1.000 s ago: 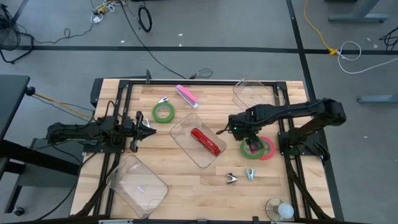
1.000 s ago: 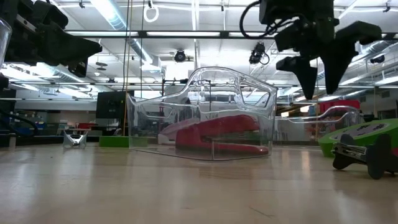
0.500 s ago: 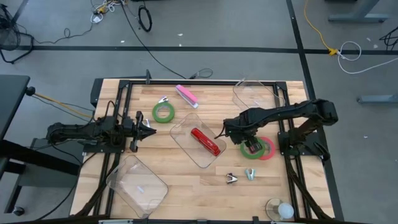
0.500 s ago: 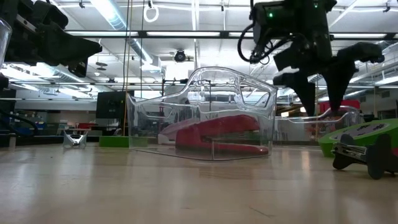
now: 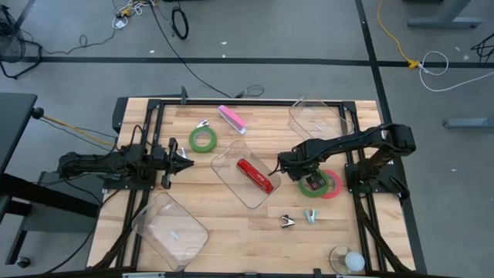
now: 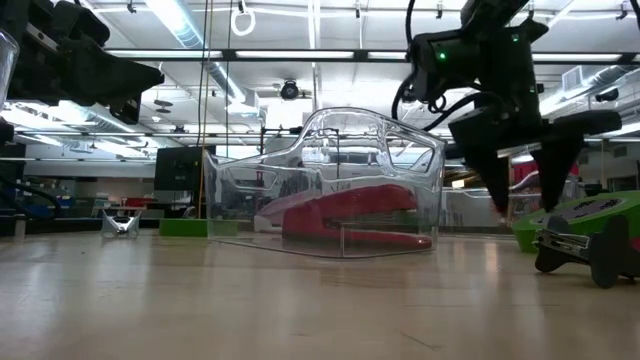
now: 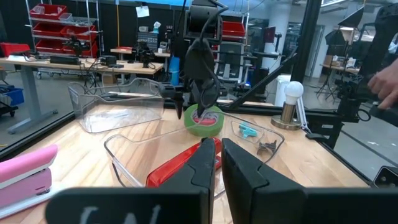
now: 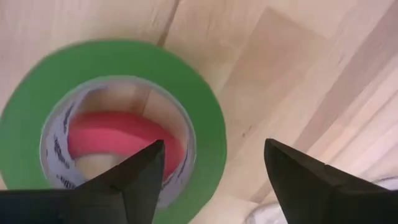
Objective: Pick and place Stapler, Stapler remover, tape
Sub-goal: Put the bottom green tape into the top transparent bin
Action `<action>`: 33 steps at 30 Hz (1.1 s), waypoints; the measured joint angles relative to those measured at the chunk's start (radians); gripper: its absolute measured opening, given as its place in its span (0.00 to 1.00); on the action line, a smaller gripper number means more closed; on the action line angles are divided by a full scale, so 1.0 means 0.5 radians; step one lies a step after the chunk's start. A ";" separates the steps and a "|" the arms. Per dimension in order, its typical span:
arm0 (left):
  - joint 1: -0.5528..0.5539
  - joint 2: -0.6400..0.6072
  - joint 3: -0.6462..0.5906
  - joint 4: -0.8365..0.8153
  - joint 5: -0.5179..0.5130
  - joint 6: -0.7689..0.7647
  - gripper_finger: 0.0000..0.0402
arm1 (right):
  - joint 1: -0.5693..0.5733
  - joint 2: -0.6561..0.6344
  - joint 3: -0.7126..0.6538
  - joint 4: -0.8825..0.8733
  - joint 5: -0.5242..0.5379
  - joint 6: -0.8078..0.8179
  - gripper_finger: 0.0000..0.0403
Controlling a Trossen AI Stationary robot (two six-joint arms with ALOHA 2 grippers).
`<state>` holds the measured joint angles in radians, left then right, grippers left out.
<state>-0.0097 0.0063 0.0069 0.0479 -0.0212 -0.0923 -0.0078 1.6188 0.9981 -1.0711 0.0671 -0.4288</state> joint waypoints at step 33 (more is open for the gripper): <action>0.000 0.000 0.000 0.001 0.000 0.000 0.07 | -0.051 0.185 -0.002 0.073 -0.014 -0.140 0.54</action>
<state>-0.0097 0.0063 0.0067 0.0482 -0.0212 -0.0925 -0.0334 1.7111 0.9974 -1.0344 0.0600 -0.4988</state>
